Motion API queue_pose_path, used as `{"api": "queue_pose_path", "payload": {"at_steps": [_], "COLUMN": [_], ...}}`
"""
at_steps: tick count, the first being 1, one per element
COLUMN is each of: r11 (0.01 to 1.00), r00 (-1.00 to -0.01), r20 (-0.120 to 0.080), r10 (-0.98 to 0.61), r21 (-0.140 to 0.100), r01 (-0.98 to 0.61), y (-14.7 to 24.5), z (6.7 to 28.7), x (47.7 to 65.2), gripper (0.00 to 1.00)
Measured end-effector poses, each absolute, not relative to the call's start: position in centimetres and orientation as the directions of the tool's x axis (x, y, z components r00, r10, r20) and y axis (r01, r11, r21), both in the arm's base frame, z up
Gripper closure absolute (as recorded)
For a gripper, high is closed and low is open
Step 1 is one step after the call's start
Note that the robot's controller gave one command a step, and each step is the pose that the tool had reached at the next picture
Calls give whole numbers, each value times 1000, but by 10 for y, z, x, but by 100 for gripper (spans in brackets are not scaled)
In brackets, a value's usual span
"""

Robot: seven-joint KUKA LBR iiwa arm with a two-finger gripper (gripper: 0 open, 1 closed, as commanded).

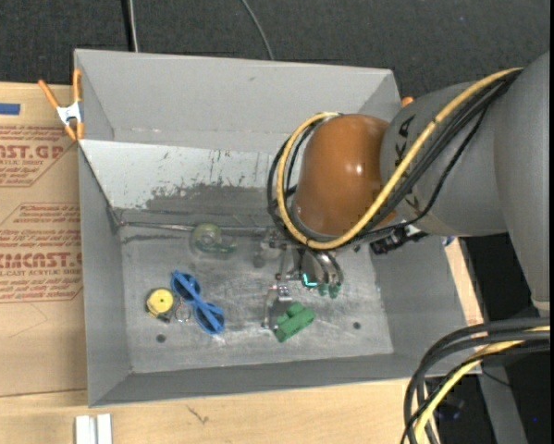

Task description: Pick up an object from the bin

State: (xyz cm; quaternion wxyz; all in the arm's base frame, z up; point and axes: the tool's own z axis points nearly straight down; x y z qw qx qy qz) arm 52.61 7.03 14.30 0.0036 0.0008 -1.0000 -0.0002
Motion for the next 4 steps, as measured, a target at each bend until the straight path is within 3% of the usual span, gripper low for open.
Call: {"api": "queue_pose_path", "payload": {"at_steps": [1,2,3,4], "r11": [968,920,920,873], "r00": [-968,-919,-920,-873], "r20": [-6,-6,-6,-14], "r10": [-252,-393,-392,-488], "r21": [0,0,0,-5], "r01": [-252,-393,-392,-488], "y": [138,187,186,201], "z": [72,72,75,75], "x": [537,555,555,547], "gripper": [0,0,100,100]}}
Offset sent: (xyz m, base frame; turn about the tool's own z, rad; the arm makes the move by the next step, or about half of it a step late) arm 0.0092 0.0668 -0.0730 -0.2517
